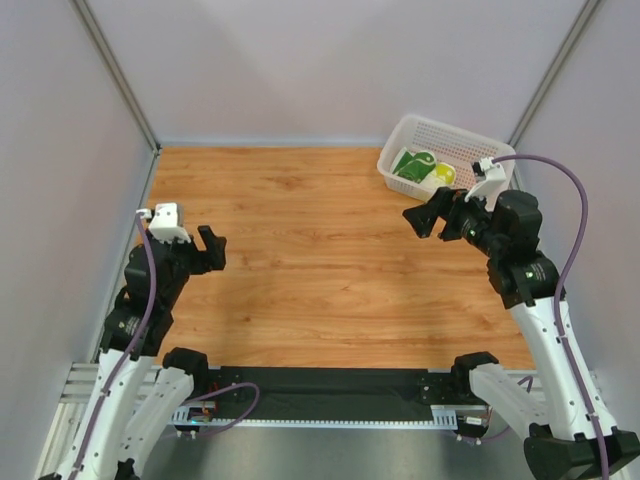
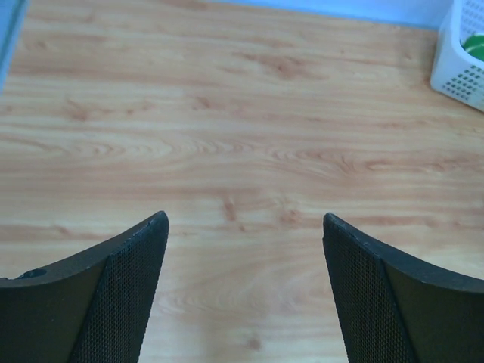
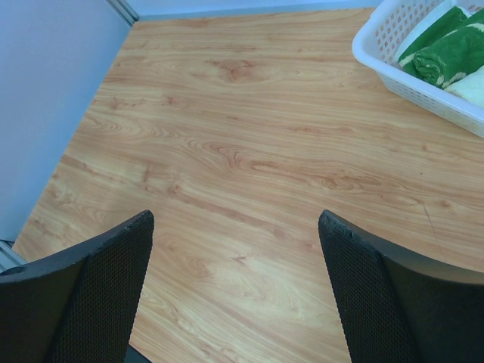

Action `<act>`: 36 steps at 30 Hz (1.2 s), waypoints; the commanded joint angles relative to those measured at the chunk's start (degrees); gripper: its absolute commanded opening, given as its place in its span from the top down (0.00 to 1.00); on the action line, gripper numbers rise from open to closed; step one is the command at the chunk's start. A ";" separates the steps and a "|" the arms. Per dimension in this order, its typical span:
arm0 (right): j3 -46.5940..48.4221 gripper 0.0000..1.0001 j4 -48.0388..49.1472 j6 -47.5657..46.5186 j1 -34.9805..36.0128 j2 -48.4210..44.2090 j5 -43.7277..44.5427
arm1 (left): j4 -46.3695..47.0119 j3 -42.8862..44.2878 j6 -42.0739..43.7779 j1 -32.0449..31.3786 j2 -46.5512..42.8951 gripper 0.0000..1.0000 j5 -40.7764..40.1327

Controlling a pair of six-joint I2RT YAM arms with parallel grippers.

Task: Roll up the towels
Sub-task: Place the rolled towel into the container

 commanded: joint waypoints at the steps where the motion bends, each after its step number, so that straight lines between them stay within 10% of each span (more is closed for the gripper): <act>1: -0.40 0.10 2.65 -1.19 0.18 -1.06 0.67 | 16.80 -8.99 10.19 0.07 -4.97 0.12 -3.84; 8: -0.92 0.10 2.92 -1.02 0.18 -1.42 0.32 | 36.76 -24.23 15.74 0.07 -9.38 0.10 -5.76; 15: -1.10 0.10 3.01 -0.93 0.26 -2.21 0.41 | 44.85 -27.41 13.45 0.16 7.83 0.08 -18.59; 36: -2.24 0.10 3.18 -0.31 0.26 -2.47 0.50 | 79.18 -30.03 20.67 5.87 39.48 0.09 -7.72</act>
